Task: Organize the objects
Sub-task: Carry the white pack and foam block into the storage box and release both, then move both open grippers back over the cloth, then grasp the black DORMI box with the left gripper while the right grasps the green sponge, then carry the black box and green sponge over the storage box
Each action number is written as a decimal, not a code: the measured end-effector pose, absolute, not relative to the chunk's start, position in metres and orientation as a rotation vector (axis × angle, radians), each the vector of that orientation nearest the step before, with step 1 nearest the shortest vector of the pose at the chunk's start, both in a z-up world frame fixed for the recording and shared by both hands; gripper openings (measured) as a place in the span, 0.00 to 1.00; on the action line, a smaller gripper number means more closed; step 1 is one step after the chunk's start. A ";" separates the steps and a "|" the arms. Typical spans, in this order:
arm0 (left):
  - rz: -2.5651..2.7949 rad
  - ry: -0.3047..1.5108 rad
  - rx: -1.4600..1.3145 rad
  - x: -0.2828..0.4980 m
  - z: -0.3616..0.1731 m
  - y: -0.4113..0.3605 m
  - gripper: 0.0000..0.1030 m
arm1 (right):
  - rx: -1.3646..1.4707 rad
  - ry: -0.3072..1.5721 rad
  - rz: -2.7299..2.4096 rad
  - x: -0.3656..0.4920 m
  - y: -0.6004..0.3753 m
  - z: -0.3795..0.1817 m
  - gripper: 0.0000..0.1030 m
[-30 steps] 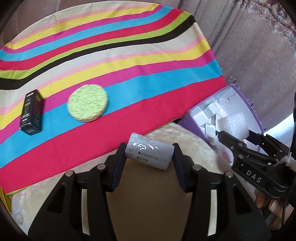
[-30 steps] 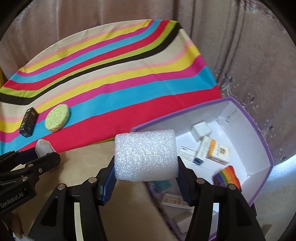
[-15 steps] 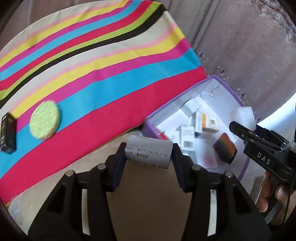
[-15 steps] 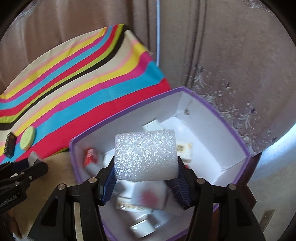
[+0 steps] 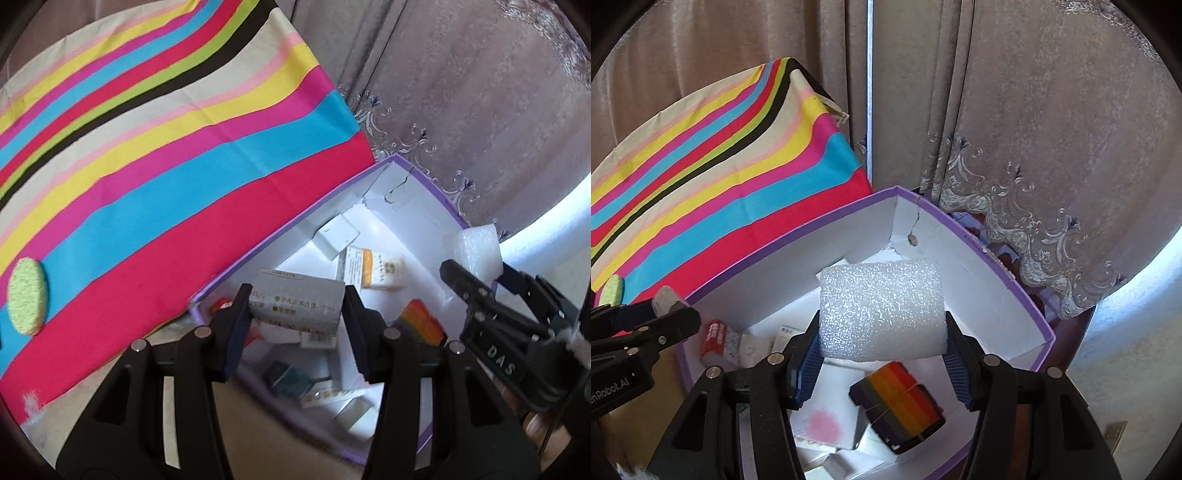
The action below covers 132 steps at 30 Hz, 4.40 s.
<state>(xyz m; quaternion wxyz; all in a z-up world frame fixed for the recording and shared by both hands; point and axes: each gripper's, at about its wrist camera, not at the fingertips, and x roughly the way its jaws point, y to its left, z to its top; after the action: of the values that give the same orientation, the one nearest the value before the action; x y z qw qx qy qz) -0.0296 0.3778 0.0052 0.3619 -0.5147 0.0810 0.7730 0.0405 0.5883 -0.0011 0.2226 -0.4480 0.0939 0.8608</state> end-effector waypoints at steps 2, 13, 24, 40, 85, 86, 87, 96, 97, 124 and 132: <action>1.979 0.194 -1.341 -0.033 0.003 0.384 0.55 | -1.232 0.262 2.384 0.036 0.591 0.000 0.58; 2.023 0.088 -1.339 -0.041 0.009 0.366 0.68 | -1.252 0.267 2.403 0.026 0.586 -0.002 0.62; 2.141 0.134 -1.248 -0.043 0.024 0.328 0.68 | -1.248 0.243 2.447 0.021 0.561 0.011 0.72; 2.347 0.007 -1.234 -0.074 0.035 0.212 0.71 | -1.230 0.126 2.713 0.005 0.445 0.041 0.87; 2.571 -0.145 -1.495 -0.168 -0.028 0.033 0.43 | -1.676 -0.197 2.835 -0.137 0.251 -0.033 0.87; 2.578 -0.134 -1.488 -0.167 -0.028 0.035 0.43 | -1.674 -0.201 2.834 -0.140 0.249 -0.035 0.87; 2.582 -0.129 -1.484 -0.165 -0.027 0.036 0.43 | -1.671 -0.202 2.833 -0.142 0.248 -0.037 0.87; 2.597 -0.125 -1.467 -0.166 -0.030 0.036 0.42 | -1.666 -0.177 2.820 -0.155 0.245 -0.052 0.86; 2.598 -0.125 -1.465 -0.167 -0.031 0.036 0.42 | -1.670 -0.166 2.822 -0.156 0.246 -0.052 0.86; 2.687 0.004 -1.351 -0.107 0.008 0.071 0.42 | -1.476 0.022 2.889 -0.106 0.286 -0.014 0.79; 2.673 0.047 -1.333 -0.087 0.014 0.090 0.42 | -1.436 0.074 2.885 -0.079 0.300 -0.008 0.79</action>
<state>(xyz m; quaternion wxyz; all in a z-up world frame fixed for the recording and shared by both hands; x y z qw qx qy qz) -0.0873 0.0904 0.0140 0.0770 -0.4449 0.0157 0.8921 -0.0794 0.2998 -0.0080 -0.0410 -0.4452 0.0228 0.8942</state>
